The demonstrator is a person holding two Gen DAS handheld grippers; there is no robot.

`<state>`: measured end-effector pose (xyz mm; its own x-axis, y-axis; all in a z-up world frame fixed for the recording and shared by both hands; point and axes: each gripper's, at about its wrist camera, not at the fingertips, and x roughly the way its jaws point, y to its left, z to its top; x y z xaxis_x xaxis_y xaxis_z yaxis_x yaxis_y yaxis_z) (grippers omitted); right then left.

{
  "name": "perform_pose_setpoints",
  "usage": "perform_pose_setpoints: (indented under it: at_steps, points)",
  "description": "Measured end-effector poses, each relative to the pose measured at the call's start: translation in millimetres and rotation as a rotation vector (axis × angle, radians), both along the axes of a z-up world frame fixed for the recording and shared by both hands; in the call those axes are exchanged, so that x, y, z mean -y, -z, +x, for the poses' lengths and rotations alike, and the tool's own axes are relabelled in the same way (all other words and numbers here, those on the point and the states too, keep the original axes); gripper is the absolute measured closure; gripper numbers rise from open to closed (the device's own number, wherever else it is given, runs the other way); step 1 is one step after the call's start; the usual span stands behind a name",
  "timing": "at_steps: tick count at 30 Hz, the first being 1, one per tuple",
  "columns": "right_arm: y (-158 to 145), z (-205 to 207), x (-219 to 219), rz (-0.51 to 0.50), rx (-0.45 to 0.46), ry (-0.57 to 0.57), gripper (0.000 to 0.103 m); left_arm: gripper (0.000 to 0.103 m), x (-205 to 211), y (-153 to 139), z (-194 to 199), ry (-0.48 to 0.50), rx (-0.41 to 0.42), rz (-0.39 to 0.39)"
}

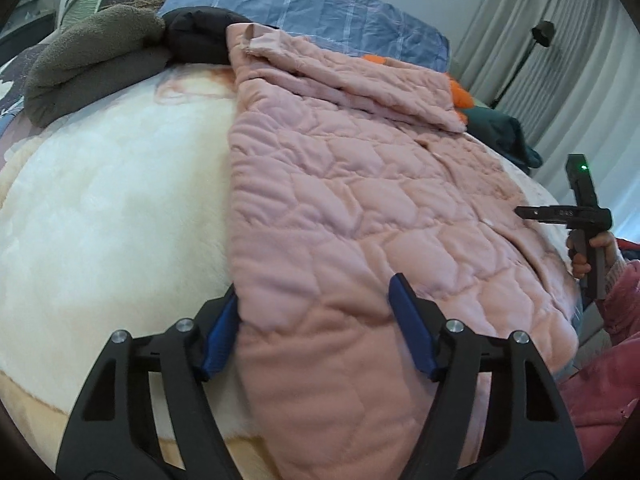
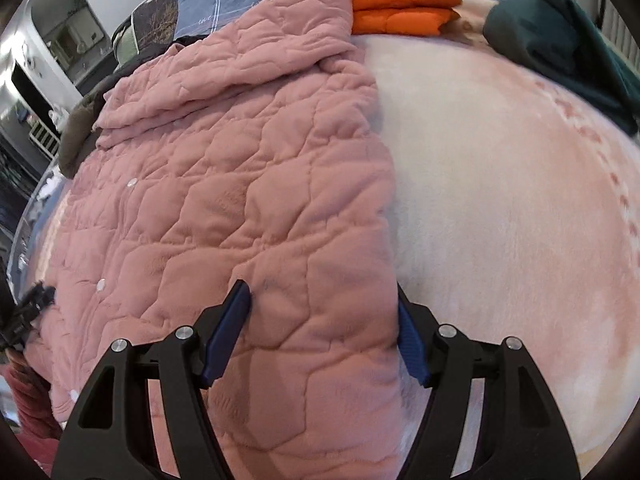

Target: Fold large clothes

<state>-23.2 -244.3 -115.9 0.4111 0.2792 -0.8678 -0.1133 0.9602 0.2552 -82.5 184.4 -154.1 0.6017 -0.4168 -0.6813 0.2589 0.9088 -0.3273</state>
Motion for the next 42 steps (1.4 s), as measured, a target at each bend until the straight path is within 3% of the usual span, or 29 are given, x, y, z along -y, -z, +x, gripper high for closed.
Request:
perform_pose_setpoints:
  at_steps: [4, 7, 9, 12, 14, 17, 23, 26, 29, 35, 40, 42]
  points:
    - [-1, -23, 11, 0.083, 0.002, 0.032, 0.034, 0.036, 6, -2, -7, 0.033, 0.017, 0.017]
    - [-2, -45, 20, 0.143, 0.005, 0.029, 0.035, 0.052, 1, -4, -10, 0.017, 0.019, -0.028]
    - [-1, -60, 30, 0.221, 0.007, 0.032, 0.036, 0.069, -2, -6, -12, 0.002, 0.024, -0.04]
    - [-1, -78, 41, 0.333, 0.022, 0.041, 0.046, 0.077, -6, -13, -15, -0.003, 0.037, -0.052]
    - [1, -85, 46, 0.38, 0.037, 0.054, 0.049, 0.077, -6, -13, -14, 0.0, 0.025, -0.029]
    - [8, -82, 46, 0.403, 0.034, 0.085, 0.048, 0.062, -6, -3, -7, -0.009, -0.025, 0.025]
    - [4, -84, 46, 0.398, 0.048, 0.082, 0.048, 0.046, -18, 0, -8, -0.037, -0.056, -0.02]
    - [5, -93, 49, 0.39, 0.065, 0.093, 0.048, 0.027, -12, -4, -13, -0.034, -0.045, 0.06]
    - [5, -103, 47, 0.355, 0.086, 0.079, 0.047, 0.022, -9, -4, -12, -0.018, -0.042, 0.112]
    - [4, -106, 43, 0.347, 0.103, 0.064, 0.042, 0.022, -13, 1, -8, -0.01, -0.06, 0.072]
    - [5, -103, 45, 0.399, 0.107, 0.051, 0.042, 0.023, -21, 1, -23, 0.067, -0.097, -0.136]
    - [6, -95, 46, 0.438, 0.104, 0.058, 0.046, 0.043, -18, -2, -24, 0.107, -0.112, -0.2]
